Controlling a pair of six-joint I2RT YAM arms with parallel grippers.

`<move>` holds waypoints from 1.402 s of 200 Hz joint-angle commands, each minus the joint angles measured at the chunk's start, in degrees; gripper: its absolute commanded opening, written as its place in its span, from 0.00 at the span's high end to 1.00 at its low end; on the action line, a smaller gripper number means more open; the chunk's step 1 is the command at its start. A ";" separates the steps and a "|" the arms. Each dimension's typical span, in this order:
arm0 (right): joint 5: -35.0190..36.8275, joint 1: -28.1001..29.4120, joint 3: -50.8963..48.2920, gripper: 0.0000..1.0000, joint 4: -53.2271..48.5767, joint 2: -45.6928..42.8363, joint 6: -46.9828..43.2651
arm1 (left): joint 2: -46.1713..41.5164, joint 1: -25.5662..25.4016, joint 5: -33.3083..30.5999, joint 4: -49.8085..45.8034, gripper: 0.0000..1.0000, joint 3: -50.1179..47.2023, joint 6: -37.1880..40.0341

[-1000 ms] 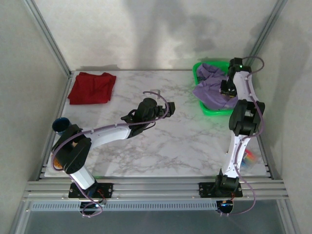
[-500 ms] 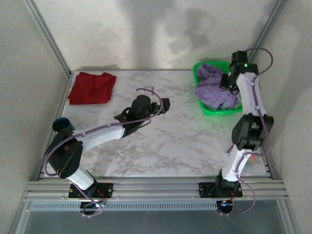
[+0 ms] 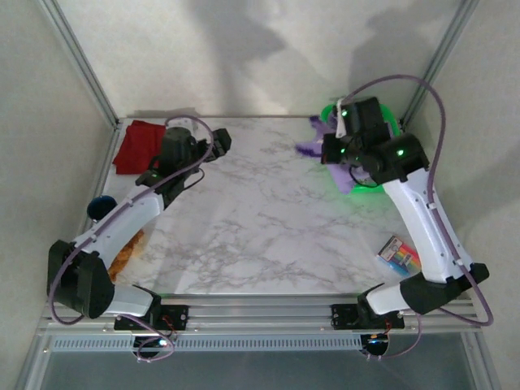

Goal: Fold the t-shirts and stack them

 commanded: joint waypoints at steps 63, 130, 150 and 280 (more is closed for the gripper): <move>-2.30 13.40 -33.15 0.36 24.15 6.42 19.04 | -5.03 5.26 11.58 -8.86 0.02 -6.22 1.86; 2.04 5.06 -32.19 0.32 16.91 -1.75 15.65 | 7.16 -8.82 13.25 -6.32 0.11 -7.06 0.98; 0.70 -0.56 -32.89 0.31 14.78 -4.52 13.60 | 14.11 -12.11 14.58 -7.42 0.16 -4.26 1.61; -4.92 -16.21 -42.55 0.30 15.65 -15.62 11.03 | 40.98 -23.34 2.08 -18.36 0.33 17.58 7.95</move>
